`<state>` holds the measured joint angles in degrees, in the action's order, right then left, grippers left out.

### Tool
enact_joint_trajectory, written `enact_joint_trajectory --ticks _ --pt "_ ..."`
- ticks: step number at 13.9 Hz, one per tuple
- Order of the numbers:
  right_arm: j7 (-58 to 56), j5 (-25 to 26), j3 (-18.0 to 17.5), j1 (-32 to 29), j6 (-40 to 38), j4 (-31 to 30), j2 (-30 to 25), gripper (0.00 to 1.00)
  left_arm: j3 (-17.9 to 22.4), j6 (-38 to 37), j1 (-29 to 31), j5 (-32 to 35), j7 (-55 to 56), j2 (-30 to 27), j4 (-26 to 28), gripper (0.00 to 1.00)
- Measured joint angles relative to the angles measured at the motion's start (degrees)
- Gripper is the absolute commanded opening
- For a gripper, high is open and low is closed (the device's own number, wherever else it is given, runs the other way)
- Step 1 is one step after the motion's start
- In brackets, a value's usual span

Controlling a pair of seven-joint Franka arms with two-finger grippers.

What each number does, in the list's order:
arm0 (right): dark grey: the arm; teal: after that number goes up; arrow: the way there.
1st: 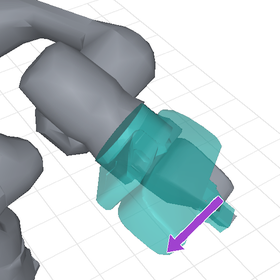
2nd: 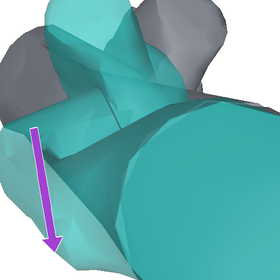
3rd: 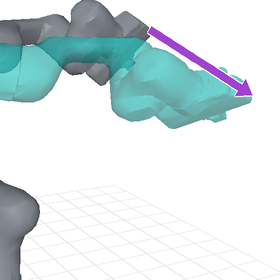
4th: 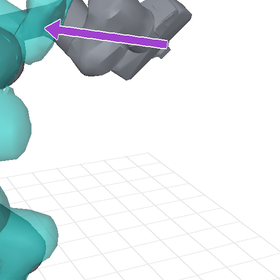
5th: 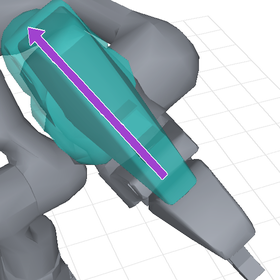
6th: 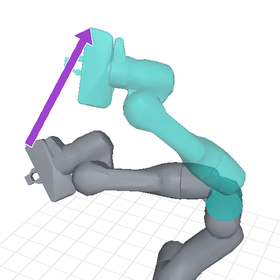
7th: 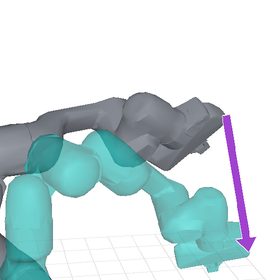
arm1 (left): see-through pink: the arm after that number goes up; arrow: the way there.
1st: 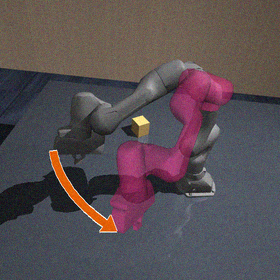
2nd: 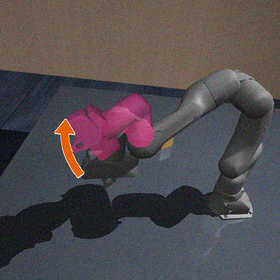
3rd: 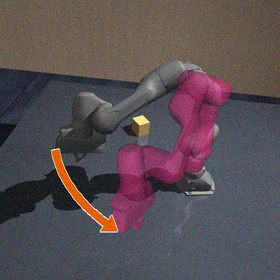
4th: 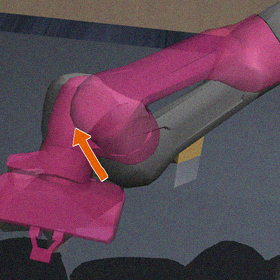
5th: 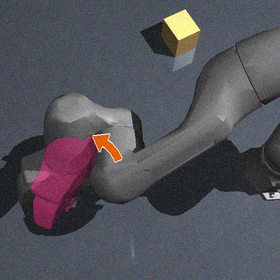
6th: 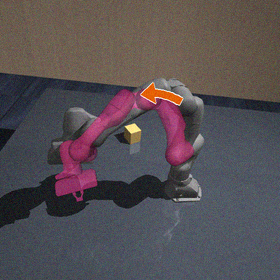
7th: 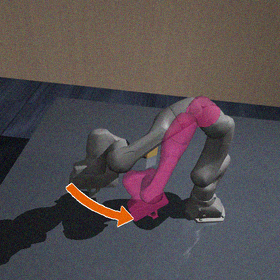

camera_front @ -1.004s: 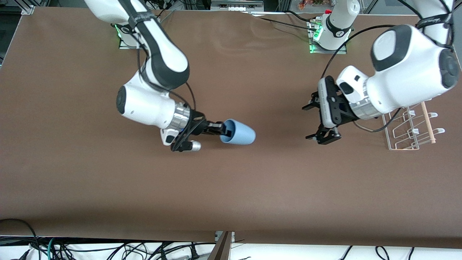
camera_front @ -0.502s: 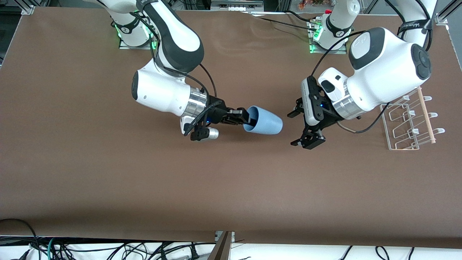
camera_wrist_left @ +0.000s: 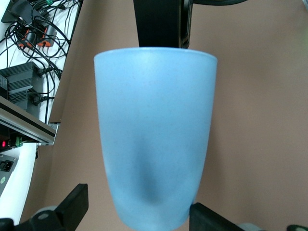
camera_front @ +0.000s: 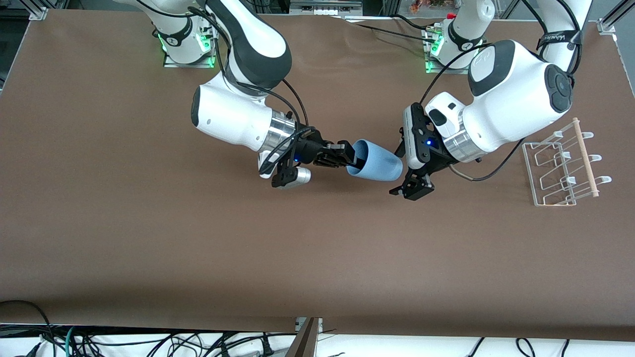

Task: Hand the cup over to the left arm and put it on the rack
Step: 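Lift the cup with the right gripper while the left gripper approaches it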

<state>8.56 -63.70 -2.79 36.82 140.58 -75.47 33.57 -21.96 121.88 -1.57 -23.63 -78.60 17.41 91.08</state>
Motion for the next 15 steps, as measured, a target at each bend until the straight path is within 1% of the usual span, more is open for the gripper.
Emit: enact_joint_trajectory --ticks 6,9,10,11,12,13,15 --pt "0.32 -0.75 -0.50 2.19 3.20 0.29 0.71 0.00 0.06 -4.28 0.60 0.00 0.93 -1.62 0.18 1.00" --pt "0.52 -0.76 -0.48 2.20 3.30 0.49 0.72 0.00 -0.03 -4.50 0.45 0.06 3.27 -1.92 0.30 1.00" --pt "0.57 -0.77 -0.48 2.20 3.30 0.60 0.72 0.00 -0.08 -4.50 0.36 0.53 3.50 -1.92 0.42 0.99" --pt "0.65 -0.78 -0.48 2.20 3.30 0.74 0.72 0.00 -0.14 -4.42 0.23 1.40 3.84 -1.92 0.47 0.79" --pt "0.69 -0.78 -0.48 2.20 3.31 0.89 0.71 0.00 -0.17 -4.35 0.09 1.80 3.95 -1.92 0.50 0.53" --pt "0.71 -0.78 -0.48 2.20 3.31 1.00 0.71 0.00 -0.17 -4.29 0.00 2.00 4.02 -1.89 0.57 0.01" --pt "0.73 -0.79 -0.49 2.22 3.25 1.06 0.72 0.00 -0.15 -3.63 -0.02 2.06 4.65 -1.66 0.73 0.00"
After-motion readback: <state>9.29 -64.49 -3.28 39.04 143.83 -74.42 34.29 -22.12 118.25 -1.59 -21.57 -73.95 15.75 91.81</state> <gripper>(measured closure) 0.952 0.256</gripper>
